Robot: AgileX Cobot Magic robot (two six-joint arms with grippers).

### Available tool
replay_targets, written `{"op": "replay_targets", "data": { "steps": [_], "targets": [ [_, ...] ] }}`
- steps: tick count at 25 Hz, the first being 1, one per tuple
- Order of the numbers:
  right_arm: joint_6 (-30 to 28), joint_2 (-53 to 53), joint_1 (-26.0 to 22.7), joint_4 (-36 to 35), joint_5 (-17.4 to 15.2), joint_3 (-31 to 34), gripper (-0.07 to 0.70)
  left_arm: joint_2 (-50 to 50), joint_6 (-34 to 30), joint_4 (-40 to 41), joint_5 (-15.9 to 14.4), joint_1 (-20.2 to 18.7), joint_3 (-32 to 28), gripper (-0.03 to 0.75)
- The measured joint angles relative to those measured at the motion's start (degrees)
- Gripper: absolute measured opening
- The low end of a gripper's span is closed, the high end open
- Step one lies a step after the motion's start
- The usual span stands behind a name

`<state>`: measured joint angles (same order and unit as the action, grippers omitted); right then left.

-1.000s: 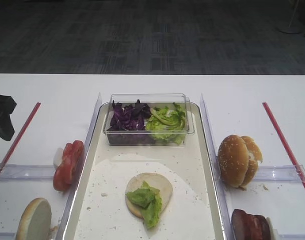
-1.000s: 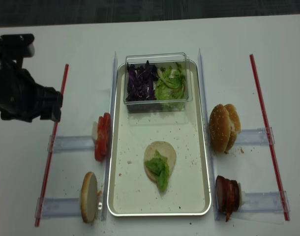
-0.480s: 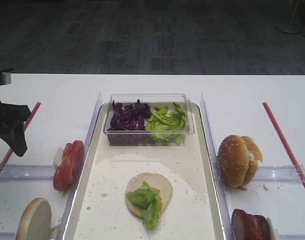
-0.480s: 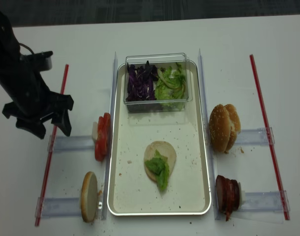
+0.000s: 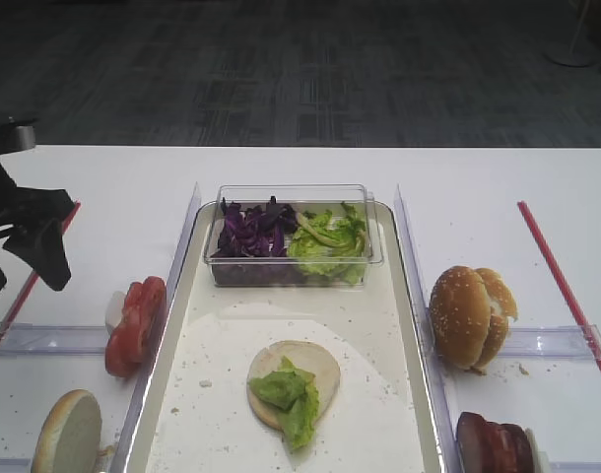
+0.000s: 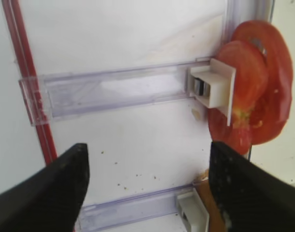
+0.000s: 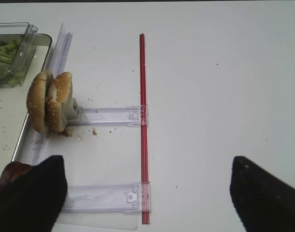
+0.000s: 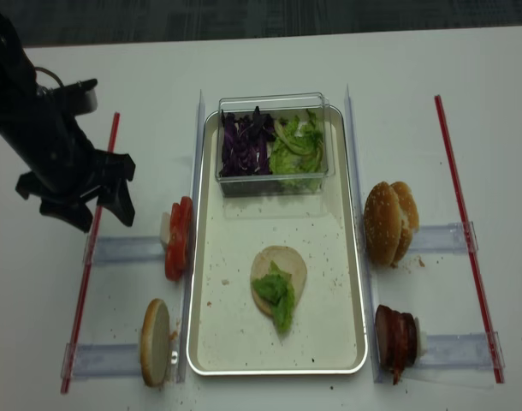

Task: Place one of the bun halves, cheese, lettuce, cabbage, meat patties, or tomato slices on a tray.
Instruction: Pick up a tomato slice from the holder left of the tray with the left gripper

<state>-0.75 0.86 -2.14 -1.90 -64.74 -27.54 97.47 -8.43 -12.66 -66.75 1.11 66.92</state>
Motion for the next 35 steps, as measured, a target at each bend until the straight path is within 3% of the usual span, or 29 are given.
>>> {"op": "replay_targets", "data": {
  "steps": [10, 21, 35],
  "targets": [
    [0.0, 0.0, 0.0, 0.0, 0.0, 0.0, 0.694, 0.1, 5.6, 3.7, -1.3, -11.4, 6.8, 0.472],
    [0.0, 0.0, 0.0, 0.0, 0.0, 0.0, 0.696, 1.1, 11.4, 4.8, -1.6, -22.2, 8.5, 0.472],
    [0.0, 0.0, 0.0, 0.0, 0.0, 0.0, 0.696, 3.7, 13.0, 4.9, -1.9, -23.8, 8.6, 0.472]
  ]
}}
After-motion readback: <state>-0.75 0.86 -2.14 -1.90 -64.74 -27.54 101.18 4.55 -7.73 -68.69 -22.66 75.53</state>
